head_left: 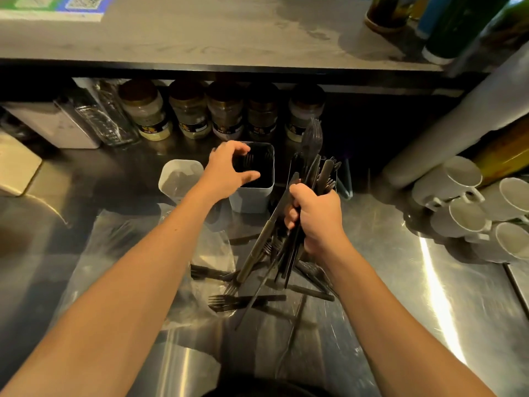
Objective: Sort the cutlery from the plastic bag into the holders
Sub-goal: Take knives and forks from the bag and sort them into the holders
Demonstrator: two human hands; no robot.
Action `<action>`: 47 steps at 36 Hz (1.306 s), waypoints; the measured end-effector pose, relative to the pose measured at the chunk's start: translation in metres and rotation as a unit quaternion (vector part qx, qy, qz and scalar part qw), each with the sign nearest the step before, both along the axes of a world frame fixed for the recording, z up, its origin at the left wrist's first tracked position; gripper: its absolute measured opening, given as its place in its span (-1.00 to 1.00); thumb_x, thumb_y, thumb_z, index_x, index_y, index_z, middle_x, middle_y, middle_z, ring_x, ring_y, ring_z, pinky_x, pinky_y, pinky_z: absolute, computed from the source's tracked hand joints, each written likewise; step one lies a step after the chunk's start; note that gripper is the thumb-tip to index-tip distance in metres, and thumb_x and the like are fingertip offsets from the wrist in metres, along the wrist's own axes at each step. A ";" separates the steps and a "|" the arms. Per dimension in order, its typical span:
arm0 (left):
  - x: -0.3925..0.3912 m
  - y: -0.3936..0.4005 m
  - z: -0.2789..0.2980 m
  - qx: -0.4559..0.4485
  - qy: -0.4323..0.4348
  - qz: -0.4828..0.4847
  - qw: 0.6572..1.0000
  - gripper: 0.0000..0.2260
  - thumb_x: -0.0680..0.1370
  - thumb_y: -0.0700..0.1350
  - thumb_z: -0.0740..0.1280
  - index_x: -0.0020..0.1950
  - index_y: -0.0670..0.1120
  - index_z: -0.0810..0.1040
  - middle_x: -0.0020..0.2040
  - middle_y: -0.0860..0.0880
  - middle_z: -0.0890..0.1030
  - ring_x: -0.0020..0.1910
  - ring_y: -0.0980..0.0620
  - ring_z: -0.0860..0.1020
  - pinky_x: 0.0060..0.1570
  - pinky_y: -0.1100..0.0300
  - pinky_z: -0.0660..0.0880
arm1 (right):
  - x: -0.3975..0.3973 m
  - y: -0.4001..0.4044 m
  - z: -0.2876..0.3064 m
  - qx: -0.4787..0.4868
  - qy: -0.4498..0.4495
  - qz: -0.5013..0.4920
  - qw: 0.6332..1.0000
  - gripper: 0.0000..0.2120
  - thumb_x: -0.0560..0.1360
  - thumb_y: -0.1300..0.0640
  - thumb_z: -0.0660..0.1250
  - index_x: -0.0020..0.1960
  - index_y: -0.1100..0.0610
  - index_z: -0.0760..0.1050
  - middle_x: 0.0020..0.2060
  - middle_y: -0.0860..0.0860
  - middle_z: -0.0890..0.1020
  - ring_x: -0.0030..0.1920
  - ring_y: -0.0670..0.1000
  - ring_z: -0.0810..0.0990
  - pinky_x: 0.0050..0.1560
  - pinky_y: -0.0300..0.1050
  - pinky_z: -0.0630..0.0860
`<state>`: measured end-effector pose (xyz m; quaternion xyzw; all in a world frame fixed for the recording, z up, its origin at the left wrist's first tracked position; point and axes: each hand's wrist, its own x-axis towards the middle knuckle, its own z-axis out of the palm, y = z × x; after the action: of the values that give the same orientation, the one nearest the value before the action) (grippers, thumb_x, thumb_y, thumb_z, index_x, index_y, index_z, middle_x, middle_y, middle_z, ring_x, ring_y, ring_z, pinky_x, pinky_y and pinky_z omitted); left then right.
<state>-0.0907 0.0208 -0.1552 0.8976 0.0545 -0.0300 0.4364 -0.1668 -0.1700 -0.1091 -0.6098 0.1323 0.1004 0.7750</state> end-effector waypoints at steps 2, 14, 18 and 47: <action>-0.004 0.002 0.007 0.039 0.006 -0.030 0.999 -0.35 0.43 -0.04 0.56 0.45 0.02 0.35 0.29 0.04 0.43 0.39 -0.02 0.25 0.42 0.04 0.24 | -0.002 -0.001 0.002 0.030 -0.006 0.007 1.000 -0.73 0.55 0.32 0.25 -0.32 0.15 0.37 -0.52 0.06 0.35 -0.54 0.01 0.31 -0.50 -0.16 0.29; -0.082 -0.049 0.081 -0.062 0.043 -0.167 0.983 -0.82 0.64 -0.04 0.31 0.23 0.11 0.53 -0.08 0.11 0.65 -0.21 0.34 0.58 -0.24 0.45 0.44 | -0.008 0.000 0.010 0.101 -0.011 -0.016 0.995 -0.74 0.57 0.30 0.29 -0.29 0.17 0.44 -0.52 0.01 0.38 -0.55 -0.03 0.32 -0.51 -0.19 0.27; -0.084 -0.045 0.077 -0.048 0.025 -0.121 0.991 -0.88 0.62 -0.08 0.31 0.13 0.12 0.54 -0.15 0.08 0.60 -0.32 0.21 0.53 -0.27 0.31 0.44 | -0.016 -0.006 0.005 0.140 0.014 -0.007 0.990 -0.75 0.58 0.30 0.26 -0.26 0.12 0.39 -0.47 0.00 0.32 -0.54 -0.06 0.29 -0.54 -0.22 0.24; -0.013 -0.141 0.042 0.109 -0.128 0.005 0.986 -0.63 0.61 0.01 0.30 0.40 -0.03 0.39 0.16 0.04 0.48 0.10 -0.06 0.51 0.14 -0.06 0.52 | 0.007 -0.115 -0.035 0.157 0.122 0.023 0.980 -0.73 0.52 0.27 0.26 -0.32 0.09 0.32 -0.45 -0.02 0.32 -0.49 -0.06 0.29 -0.50 -0.18 0.24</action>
<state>-0.1037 -0.1198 -0.1128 0.9360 0.0058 0.0939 0.3393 -0.1600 -0.2853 -0.1445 -0.4666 0.1943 0.2113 0.8366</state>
